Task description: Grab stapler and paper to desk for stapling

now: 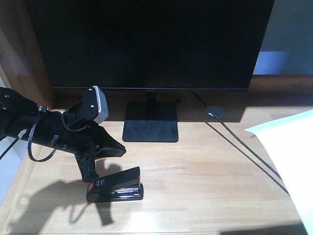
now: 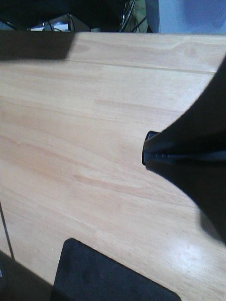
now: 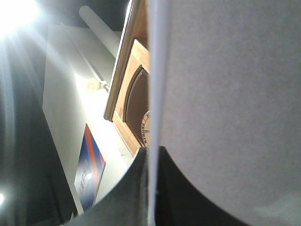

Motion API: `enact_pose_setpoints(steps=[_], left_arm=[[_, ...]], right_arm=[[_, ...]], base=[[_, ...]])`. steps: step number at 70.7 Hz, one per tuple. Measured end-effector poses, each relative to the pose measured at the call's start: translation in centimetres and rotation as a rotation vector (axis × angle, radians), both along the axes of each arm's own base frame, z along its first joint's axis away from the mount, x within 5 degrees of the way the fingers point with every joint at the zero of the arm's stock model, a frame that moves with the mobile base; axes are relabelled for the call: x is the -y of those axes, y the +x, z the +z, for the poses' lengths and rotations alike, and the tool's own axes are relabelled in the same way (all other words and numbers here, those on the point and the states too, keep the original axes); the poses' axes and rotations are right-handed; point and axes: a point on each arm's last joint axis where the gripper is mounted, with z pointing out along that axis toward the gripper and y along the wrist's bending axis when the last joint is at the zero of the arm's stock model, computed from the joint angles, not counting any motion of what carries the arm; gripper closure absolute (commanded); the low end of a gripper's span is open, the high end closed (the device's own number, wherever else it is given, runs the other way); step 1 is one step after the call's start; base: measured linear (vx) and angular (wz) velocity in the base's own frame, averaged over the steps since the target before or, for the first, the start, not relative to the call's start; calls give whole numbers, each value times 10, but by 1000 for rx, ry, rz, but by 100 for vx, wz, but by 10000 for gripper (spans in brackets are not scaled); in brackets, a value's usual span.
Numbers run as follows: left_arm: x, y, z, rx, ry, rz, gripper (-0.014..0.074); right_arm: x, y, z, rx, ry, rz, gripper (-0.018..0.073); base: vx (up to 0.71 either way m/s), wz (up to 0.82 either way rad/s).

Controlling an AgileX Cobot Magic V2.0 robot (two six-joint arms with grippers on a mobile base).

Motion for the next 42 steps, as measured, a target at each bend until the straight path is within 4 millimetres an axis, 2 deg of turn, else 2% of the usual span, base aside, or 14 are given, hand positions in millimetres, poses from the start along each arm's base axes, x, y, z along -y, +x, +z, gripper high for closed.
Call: enact_pose_setpoints(steps=[42], left_arm=[[1,0,-2,-27,-3,14,605]], right_arm=[[0,0,0,0,0,0,564]], base=[[0,0]])
